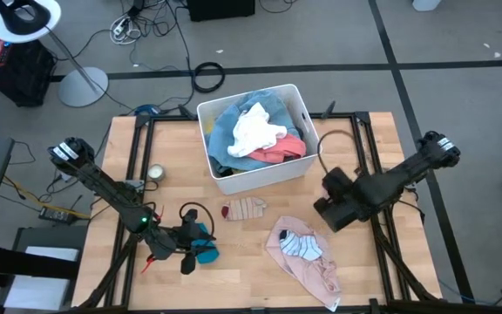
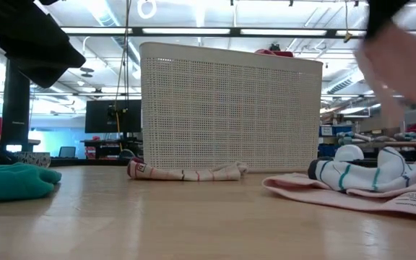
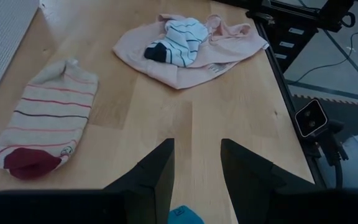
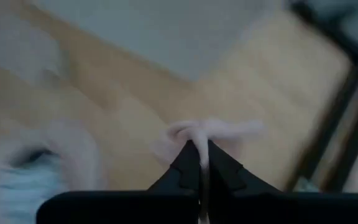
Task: Sort clothes
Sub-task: Put the pink sock into the white bin
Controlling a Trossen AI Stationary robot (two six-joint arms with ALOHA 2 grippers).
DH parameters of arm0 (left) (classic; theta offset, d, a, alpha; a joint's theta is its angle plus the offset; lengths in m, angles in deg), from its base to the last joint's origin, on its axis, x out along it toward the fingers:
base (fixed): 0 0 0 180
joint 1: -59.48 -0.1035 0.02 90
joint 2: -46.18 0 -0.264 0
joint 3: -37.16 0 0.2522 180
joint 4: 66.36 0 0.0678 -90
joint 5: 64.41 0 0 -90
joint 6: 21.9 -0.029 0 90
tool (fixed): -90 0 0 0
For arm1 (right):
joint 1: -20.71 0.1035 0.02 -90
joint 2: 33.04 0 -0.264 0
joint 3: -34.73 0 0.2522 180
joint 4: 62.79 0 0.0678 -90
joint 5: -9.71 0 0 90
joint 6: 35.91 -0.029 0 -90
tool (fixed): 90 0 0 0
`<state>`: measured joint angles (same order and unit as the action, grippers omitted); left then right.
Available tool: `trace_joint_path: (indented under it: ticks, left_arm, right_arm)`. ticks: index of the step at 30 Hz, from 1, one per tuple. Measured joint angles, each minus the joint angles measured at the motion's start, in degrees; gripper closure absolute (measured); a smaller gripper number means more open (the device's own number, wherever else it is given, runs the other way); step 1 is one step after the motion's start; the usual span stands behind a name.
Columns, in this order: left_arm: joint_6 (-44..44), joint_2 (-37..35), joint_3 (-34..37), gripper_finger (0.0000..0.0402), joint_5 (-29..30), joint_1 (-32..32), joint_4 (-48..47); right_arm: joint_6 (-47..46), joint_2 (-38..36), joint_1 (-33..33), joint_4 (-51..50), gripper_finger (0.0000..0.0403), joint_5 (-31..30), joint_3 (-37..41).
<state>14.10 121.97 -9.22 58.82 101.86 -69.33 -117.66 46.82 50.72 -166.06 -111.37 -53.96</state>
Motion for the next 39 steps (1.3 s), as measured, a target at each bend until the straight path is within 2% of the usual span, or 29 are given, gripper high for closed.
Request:
trace_joint_path:
  ticks: [6, 9, 14, 17, 20, 25, 29, 31, 35, 39]
  left_arm:
    - [-0.5, 0.0, 0.0, 0.0266, 0.7, 0.0, 0.0]
    - [-0.9, 0.0, 0.0, 0.0266, 0.8, 0.0, 0.0]
    - [-0.9, 0.0, 0.0, 0.0265, 1.5, 0.0, 0.1]
    - [-0.9, 0.0, 0.0, 0.0265, 1.5, 0.0, 0.1]
    - [-1.1, 0.0, 0.0, 0.0265, 1.7, 0.0, 0.1]
    - [-1.0, 0.0, 0.0, 0.0265, 1.7, 0.0, 0.0]
    - [-1.1, 0.0, 0.0, 0.0265, 1.6, 0.0, 0.0]
    - [-1.1, 0.0, 0.0, 0.0265, 1.6, 0.0, 0.0]
    - [-1.1, 0.0, 0.0, 0.0265, 1.6, 0.0, 0.0]
    - [-1.1, 0.0, 0.0, 0.0265, 1.5, 0.0, 0.0]
  right_arm:
    - [14.9, 0.3, -2.5, 0.3, 0.0401, -14.1, -19.4]
    - [25.5, 1.8, -6.2, 3.3, 0.0401, -17.6, -26.6]
    - [48.9, 5.2, -15.3, 18.4, 0.0402, -15.2, -33.5]
    - [60.1, 8.1, -21.3, 28.6, 0.0402, -9.7, -35.0]
    - [67.0, 10.9, -27.0, 37.6, 0.0398, -3.8, -35.5]
    - [70.2, 16.2, -34.6, 44.6, 0.0395, 3.3, -35.5]
    - [70.2, 21.4, -38.3, 43.6, 0.0389, 4.4, -35.5]
    - [70.0, 24.5, -39.5, 42.2, 0.0382, 6.9, -35.5]
    - [67.3, 30.4, -41.0, 41.5, 0.0356, 12.5, -35.5]
    - [64.6, 35.2, -42.7, 41.8, 0.0310, 15.2, -35.5]
